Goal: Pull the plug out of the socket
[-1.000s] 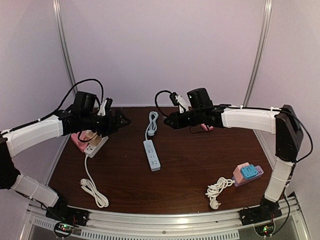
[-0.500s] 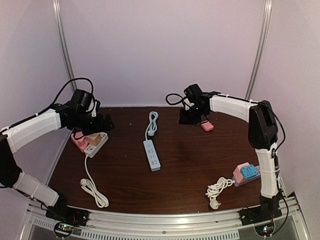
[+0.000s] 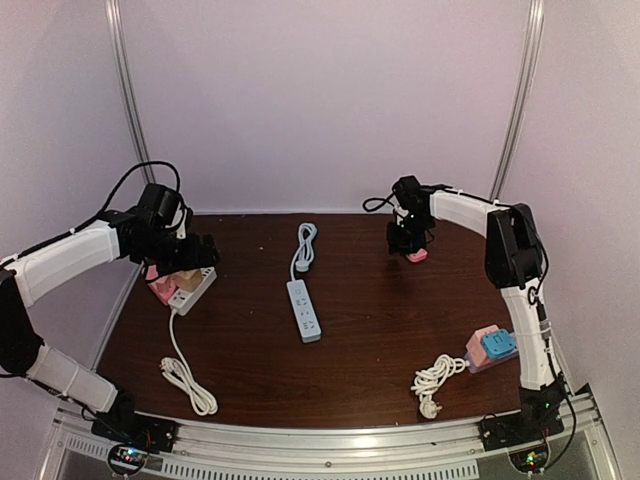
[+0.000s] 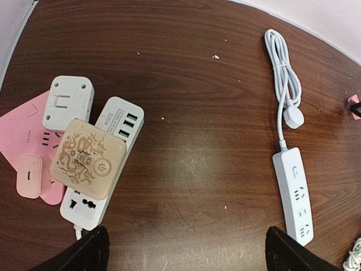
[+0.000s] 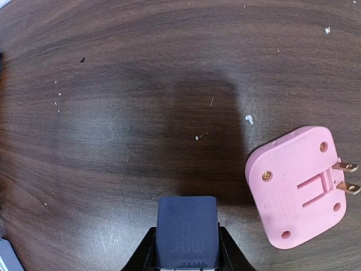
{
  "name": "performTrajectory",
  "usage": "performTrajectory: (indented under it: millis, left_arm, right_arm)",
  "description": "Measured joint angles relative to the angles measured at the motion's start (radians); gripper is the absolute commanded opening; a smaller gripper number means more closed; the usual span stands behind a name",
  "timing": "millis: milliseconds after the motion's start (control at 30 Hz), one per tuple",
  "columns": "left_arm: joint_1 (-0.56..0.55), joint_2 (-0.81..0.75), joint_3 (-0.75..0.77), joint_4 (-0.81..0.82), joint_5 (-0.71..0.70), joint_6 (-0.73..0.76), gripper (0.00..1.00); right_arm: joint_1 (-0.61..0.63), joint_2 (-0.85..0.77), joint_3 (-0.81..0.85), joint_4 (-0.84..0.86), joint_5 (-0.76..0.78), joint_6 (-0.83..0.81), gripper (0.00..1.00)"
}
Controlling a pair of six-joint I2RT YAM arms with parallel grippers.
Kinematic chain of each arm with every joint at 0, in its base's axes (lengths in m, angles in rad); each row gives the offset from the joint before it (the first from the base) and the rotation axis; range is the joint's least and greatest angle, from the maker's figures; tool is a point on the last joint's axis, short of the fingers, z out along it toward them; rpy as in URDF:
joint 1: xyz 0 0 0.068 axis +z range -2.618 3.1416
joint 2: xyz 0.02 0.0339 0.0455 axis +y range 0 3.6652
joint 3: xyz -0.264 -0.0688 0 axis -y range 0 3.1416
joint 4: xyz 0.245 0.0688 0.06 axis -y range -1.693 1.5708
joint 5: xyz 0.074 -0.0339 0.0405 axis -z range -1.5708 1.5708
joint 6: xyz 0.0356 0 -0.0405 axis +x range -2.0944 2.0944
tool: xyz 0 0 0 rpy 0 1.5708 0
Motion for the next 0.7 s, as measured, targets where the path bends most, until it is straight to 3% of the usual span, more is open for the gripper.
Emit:
performTrajectory:
  millis: [300,700]
  left_arm:
    - [0.001,0.0,-0.002,-0.001,-0.02,0.005,0.98]
    - [0.001,0.0,-0.002,0.0,-0.031,0.008,0.98]
  right_arm:
    - [-0.005,0.029,0.029,-0.018,0.004,-0.023,0.24]
    - [-0.004,0.03,-0.003,0.008,0.004,-0.026,0.46]
